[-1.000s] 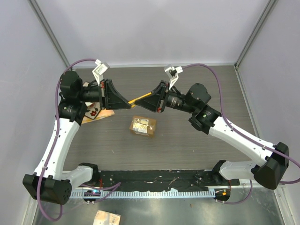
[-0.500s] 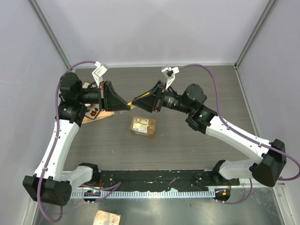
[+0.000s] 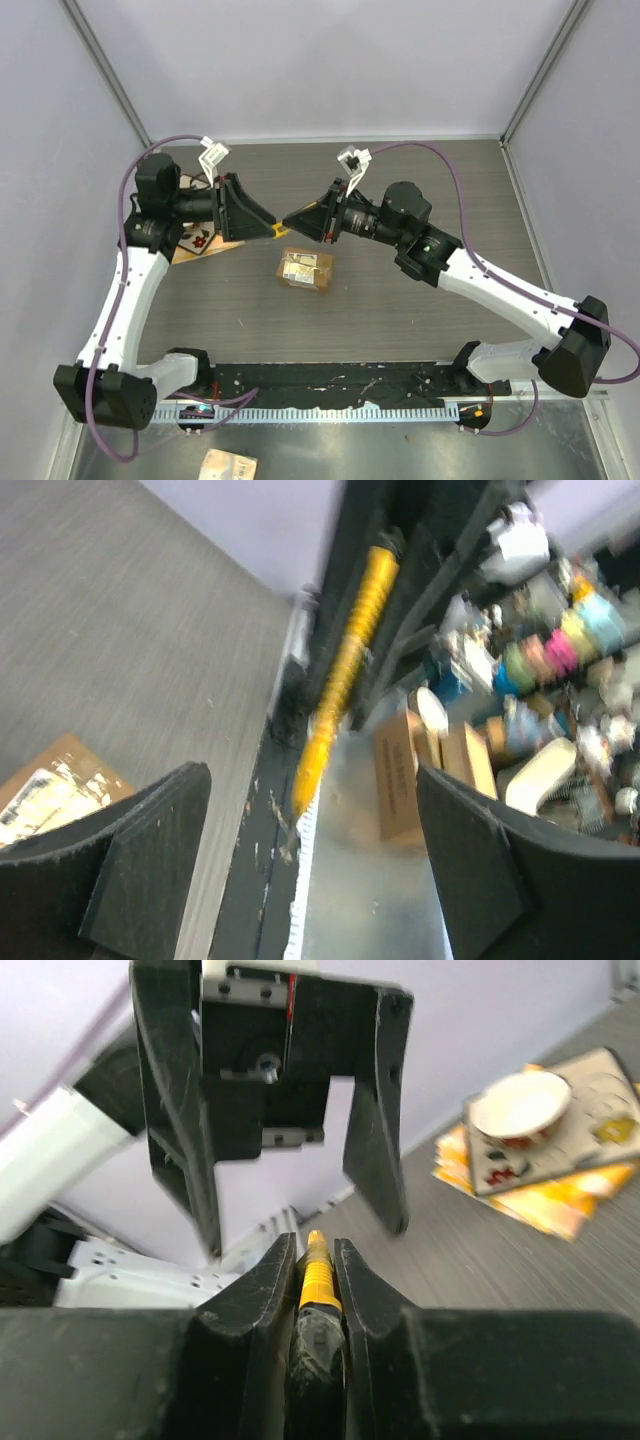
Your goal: Unpack the express box
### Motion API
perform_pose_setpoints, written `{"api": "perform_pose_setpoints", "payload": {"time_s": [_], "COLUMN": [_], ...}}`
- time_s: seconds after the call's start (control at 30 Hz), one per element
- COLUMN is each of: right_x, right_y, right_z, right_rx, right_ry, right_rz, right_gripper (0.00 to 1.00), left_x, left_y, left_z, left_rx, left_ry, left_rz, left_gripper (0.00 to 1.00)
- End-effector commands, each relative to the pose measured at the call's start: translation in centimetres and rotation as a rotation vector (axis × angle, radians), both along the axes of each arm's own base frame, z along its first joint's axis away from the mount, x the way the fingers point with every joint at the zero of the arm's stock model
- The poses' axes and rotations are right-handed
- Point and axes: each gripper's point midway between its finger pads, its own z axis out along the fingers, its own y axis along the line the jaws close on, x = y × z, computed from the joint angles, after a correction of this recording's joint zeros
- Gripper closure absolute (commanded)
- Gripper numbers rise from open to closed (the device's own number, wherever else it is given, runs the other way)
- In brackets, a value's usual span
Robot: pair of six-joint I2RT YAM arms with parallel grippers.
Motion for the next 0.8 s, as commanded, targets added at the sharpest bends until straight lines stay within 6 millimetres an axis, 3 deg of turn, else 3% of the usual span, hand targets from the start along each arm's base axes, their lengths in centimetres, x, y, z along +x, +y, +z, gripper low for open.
{"api": "perform_pose_setpoints", "payload": {"time_s": [0.0,0.03,0.07,0.2,0.3,0.47,0.77], "right_x": [1.4,1.3,1.9,2.8,3.6,5.9,11.8], "right_y": [-3.3,-4.3,-5.1,-7.2,-7.7,-8.5,-10.0], "right_z": [-0.6,-0.3,-1.4,-3.6,-5.1,-6.8,-13.4], "right_rx": [-0.125,-0.135,-0.177,-0.283,-0.348,-0.44,-0.639], "right_ry": [-0.064,-0.092,-0.077,-0.085,-0.094,-0.119,-0.121], "right_rz": [-0.175,-0.198,-0.246,-0.343,-0.382,-0.479,-0.653], "right_gripper": [0.99,0.99,0.99,0.99,0.99,0.99,0.99], "left_x": [4.8,5.4,7.4,8.5,7.8,5.4,5.5], "left_y": [2.1,2.4,3.6,5.5,5.6,4.3,4.7], "left_z": [-7.0,-8.7,-11.3,-15.6,-17.1,-21.6,-24.9], "left_rx": [0.278,0.347,0.457,0.614,0.657,0.765,0.904], "left_ry": [0.029,0.102,0.147,0.176,0.144,0.126,0.033], "left_rz": [0.209,0.252,0.353,0.45,0.454,0.402,0.352], "left_gripper": [0.13,0.15,0.19,0.21,0.2,0.2,0.22]}}
